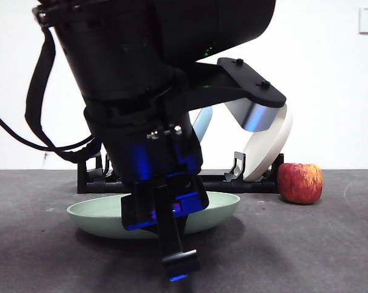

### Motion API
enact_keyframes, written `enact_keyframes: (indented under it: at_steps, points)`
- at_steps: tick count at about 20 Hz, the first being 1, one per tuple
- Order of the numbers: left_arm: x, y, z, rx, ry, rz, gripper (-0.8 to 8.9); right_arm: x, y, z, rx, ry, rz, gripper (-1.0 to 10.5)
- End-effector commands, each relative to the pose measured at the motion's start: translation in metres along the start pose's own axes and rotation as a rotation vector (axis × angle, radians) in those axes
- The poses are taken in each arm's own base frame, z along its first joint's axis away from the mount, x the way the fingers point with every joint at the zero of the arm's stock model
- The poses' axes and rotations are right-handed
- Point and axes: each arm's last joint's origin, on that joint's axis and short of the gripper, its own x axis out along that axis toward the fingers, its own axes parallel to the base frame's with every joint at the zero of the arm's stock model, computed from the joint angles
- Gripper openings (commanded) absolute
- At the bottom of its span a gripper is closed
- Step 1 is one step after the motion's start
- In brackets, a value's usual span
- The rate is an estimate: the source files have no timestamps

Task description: Take the green plate from the plate rack,put the plate on the table,take the apple from the table,put the apple in the plate

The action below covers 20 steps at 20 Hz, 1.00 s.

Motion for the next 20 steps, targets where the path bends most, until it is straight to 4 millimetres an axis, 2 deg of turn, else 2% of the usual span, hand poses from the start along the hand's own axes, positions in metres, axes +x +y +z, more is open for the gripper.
enact_keyframes:
  at_steps: [1,3,7,10,13,16,20]
  points:
    - [0.002,-0.003,0.000,-0.016,-0.004,-0.028,0.85,-0.001,0.000,0.001,0.003,-0.005,0.002,7.2]
    - [0.002,-0.003,0.000,-0.014,0.001,-0.026,2.65,-0.001,0.000,0.001,0.004,-0.005,0.002,7.2]
    - [-0.004,0.001,0.003,-0.010,0.007,-0.025,2.85,-0.001,0.000,0.001,0.011,-0.004,0.001,7.2]
    - [-0.024,0.018,0.014,-0.030,0.005,-0.026,2.88,0.000,0.000,0.001,0.012,-0.003,0.001,7.2]
    - [-0.058,0.041,0.029,-0.130,-0.062,-0.093,2.88,0.003,-0.003,0.005,0.011,-0.013,-0.026,7.2]
    - [-0.102,0.068,0.038,-0.240,-0.144,-0.205,2.88,0.012,-0.013,0.020,0.011,-0.068,-0.120,7.2]
    - [-0.165,0.105,0.033,-0.357,-0.261,-0.243,2.87,0.041,-0.037,0.047,0.021,-0.099,-0.205,7.2]
